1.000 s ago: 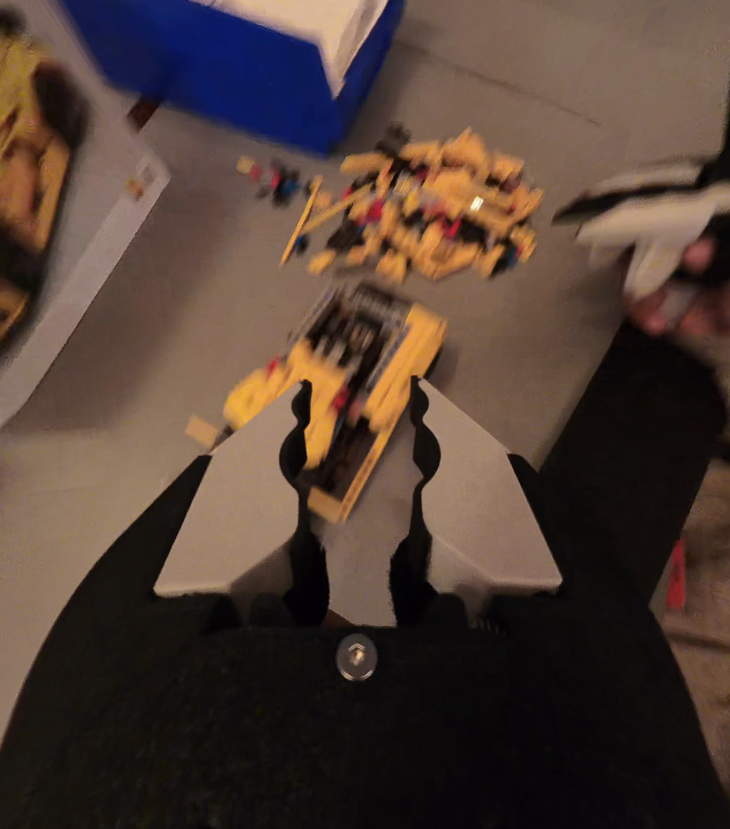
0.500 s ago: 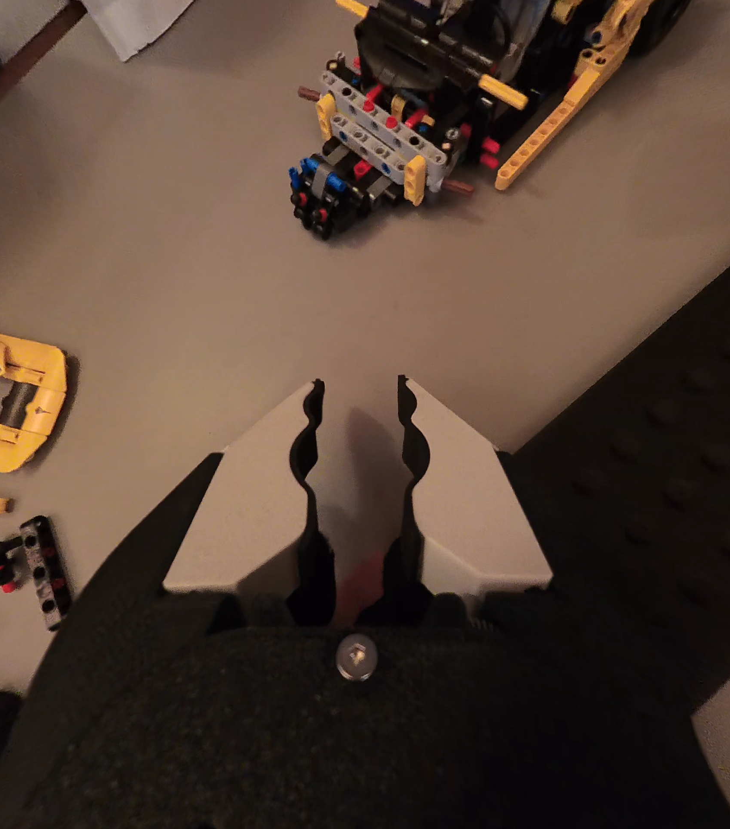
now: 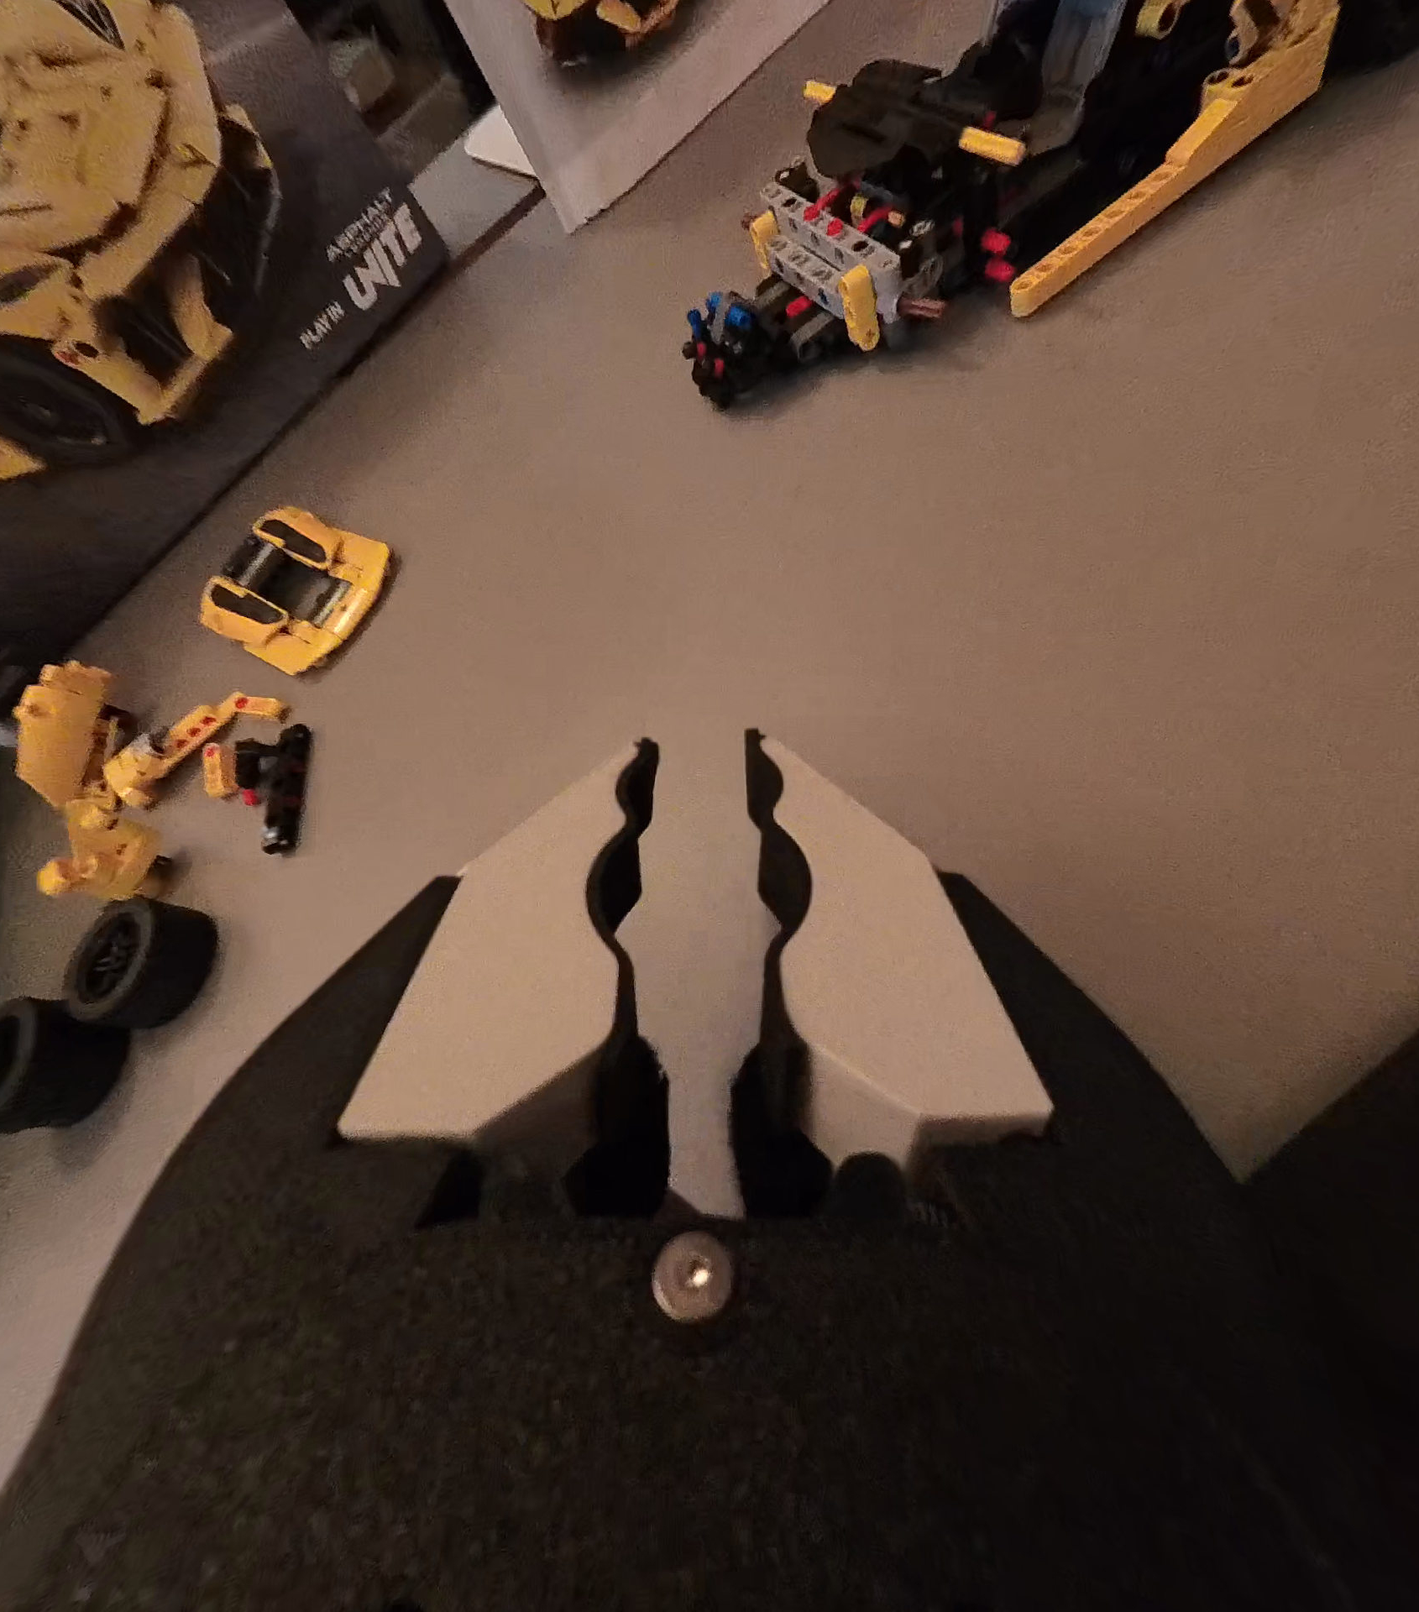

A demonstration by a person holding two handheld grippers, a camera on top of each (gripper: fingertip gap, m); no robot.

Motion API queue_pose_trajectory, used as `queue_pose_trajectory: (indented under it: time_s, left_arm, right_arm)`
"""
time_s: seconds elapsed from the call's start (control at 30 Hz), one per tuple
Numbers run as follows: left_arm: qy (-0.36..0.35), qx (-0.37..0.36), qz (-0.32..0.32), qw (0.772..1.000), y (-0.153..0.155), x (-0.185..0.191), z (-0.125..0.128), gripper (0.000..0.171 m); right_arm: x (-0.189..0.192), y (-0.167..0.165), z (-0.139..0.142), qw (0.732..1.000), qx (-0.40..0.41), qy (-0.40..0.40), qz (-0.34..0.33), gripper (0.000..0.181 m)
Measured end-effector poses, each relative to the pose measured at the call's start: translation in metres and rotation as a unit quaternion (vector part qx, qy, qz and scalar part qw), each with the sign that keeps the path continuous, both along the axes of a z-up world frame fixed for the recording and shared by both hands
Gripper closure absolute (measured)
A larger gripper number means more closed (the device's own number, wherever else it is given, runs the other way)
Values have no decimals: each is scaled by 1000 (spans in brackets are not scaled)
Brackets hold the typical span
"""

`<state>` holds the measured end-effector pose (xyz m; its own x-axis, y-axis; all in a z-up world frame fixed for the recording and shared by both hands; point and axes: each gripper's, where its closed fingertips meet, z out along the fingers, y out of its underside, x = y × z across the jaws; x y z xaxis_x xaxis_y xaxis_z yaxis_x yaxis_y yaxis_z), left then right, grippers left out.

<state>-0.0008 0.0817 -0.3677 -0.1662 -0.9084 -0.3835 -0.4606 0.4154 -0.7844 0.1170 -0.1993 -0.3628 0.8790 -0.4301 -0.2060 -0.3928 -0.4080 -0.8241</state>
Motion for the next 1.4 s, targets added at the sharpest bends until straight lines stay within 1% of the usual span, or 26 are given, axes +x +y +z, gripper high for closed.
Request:
queue_pose_trajectory:
  time_s: [0.07, 0.1, 0.17, 0.2, 0.27, 0.33, 0.4, 0.43, 0.5, 0.57, 0.6, 0.63, 0.7, 0.73, 0.8, 0.87, 0.93, 1.0, 1.03, 1.07, 1.13, 1.2, 1.23, 1.3, 1.37, 1.4]
  left_arm:
    - [-40, 28, 11, 999, 2, 9, 8, 152]
    - [-46, 26, 7, 999, -1, 14, 11, 152]
    - [-36, -6, -1, 999, -9, 26, 13, 152]
    - [-35, -38, -4, 999, -12, 34, 17, 152]
    - [-29, -134, -22, 990, -25, 54, 38, 152]
    - [7, -219, -53, 974, -40, 77, 61, 145]
    - [63, -268, -88, 957, -57, 99, 79, 141]
    - [86, -267, -95, 955, -61, 112, 85, 141]
    - [105, -218, -121, 963, -62, 140, 91, 141]
    - [77, -165, -123, 976, -52, 172, 90, 141]
    - [59, -173, -125, 975, -51, 186, 87, 140]
    - [39, -200, -126, 971, -50, 197, 84, 140]
    - [2, -284, -134, 949, -50, 211, 76, 141]
    - [-14, -319, -145, 936, -50, 213, 71, 141]
    - [-43, -363, -151, 918, -44, 212, 60, 143]
    - [-20, -374, -168, 912, -46, 210, 55, 144]
    - [-30, -374, -173, 911, -43, 212, 60, 144]
    - [-36, -414, -183, 891, -49, 210, 70, 144]
    - [-28, -430, -204, 879, -58, 204, 73, 145]
    - [-18, -430, -224, 874, -66, 198, 72, 144]
    - [-2, -384, -263, 885, -82, 186, 66, 145]
    - [14, -322, -299, 898, -96, 174, 57, 145]
    - [26, -306, -324, 895, -105, 165, 53, 145]
    - [50, -297, -376, 876, -127, 146, 51, 145]
    - [64, -292, -413, 860, -147, 131, 51, 146]
    - [70, -281, -423, 858, -154, 126, 49, 146]
  right_arm:
    - [-1, 1, -2, 1000, -8, -1, 3, 148]
    - [0, 1, -3, 1000, -11, -1, 2, 148]
    - [4, 3, -2, 1000, -9, 11, -2, 148]
    - [4, 8, 7, 1000, 12, 18, 8, 150]
    - [12, 23, 39, 998, 52, 24, 17, 149]
    - [31, 39, 78, 998, 63, -21, 25, 144]
    - [49, 61, 109, 995, 52, -76, 49, 136]
    - [56, 72, 115, 993, 34, -91, 66, 135]
    - [72, 94, 117, 989, 1, -113, 91, 132]
    - [87, 117, 110, 988, 21, -122, 95, 131]
    - [91, 128, 107, 986, 42, -126, 98, 130]
    - [97, 134, 104, 984, 62, -140, 89, 130]
    - [109, 136, 96, 979, 97, -170, 52, 140]
    - [111, 135, 91, 978, 108, -176, 41, 144]
    - [112, 130, 81, 978, 94, -182, 43, 147]
    - [110, 126, 73, 978, 77, -185, 53, 146]
    - [112, 122, 67, 981, 70, -175, 51, 146]
    - [111, 120, 71, 982, 79, -162, 52, 143]
    - [110, 119, 75, 982, 88, -162, 49, 143]
    - [109, 117, 80, 981, 96, -160, 47, 144]
    - [110, 111, 84, 981, 109, -157, 32, 148]
    - [113, 101, 78, 985, 110, -137, 5, 148]
    - [112, 95, 74, 987, 106, -123, -5, 147]
    - [103, 82, 66, 989, 100, -110, -17, 146]
    - [96, 64, 53, 989, 81, -120, -30, 150]
    - [92, 57, 48, 989, 78, -126, -30, 153]
